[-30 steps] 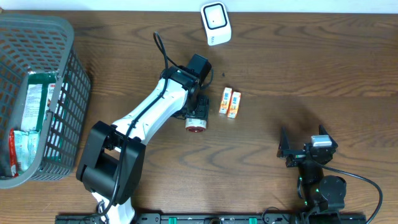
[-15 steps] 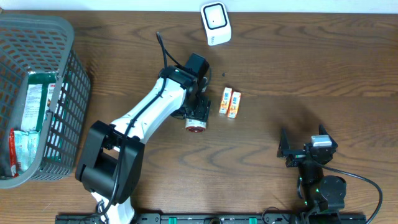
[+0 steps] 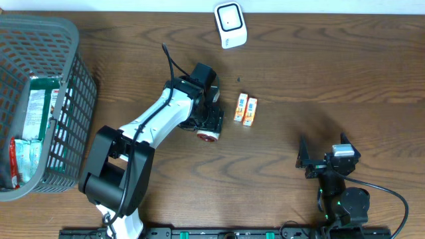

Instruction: Scan the item barcode

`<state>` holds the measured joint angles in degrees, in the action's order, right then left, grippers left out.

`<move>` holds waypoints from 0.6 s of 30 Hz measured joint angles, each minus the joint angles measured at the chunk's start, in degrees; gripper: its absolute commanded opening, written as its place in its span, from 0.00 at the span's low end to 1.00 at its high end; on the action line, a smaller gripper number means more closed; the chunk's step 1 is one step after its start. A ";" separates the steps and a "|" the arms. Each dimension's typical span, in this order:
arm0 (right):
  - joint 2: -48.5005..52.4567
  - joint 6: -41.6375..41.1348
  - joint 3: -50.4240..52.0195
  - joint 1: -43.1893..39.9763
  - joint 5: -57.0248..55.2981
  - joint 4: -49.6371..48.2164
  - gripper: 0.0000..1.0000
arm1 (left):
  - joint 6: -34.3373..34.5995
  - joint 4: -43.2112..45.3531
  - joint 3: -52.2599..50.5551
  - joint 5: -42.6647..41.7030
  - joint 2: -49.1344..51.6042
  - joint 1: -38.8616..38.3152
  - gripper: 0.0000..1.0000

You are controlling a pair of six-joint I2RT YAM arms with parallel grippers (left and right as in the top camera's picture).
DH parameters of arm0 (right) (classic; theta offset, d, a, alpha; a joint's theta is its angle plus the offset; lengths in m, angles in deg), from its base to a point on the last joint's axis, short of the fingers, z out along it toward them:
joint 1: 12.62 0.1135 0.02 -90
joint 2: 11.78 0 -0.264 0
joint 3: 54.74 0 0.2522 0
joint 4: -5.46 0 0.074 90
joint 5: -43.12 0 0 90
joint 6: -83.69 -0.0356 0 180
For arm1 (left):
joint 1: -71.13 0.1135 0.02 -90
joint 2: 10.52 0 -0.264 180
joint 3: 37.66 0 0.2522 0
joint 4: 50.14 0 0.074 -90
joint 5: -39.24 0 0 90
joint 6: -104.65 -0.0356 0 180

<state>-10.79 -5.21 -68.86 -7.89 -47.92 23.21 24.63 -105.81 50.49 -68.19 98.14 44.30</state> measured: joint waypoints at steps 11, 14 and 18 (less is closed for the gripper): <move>0.02 0.00 0.00 0.00 0.00 0.00 0.99 | -2.49 1.60 -0.33 -0.50 0.00 0.00 0.77; 0.02 0.00 0.00 0.00 0.00 0.00 0.99 | -2.60 1.62 -0.79 -0.50 0.00 -0.02 0.77; 0.02 0.00 0.00 0.00 0.00 0.00 0.99 | -2.78 1.64 -0.94 -0.50 0.00 -0.09 0.75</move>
<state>-10.77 -5.21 -68.86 -7.89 -47.92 23.21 21.86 -104.17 49.55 -68.70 98.14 44.21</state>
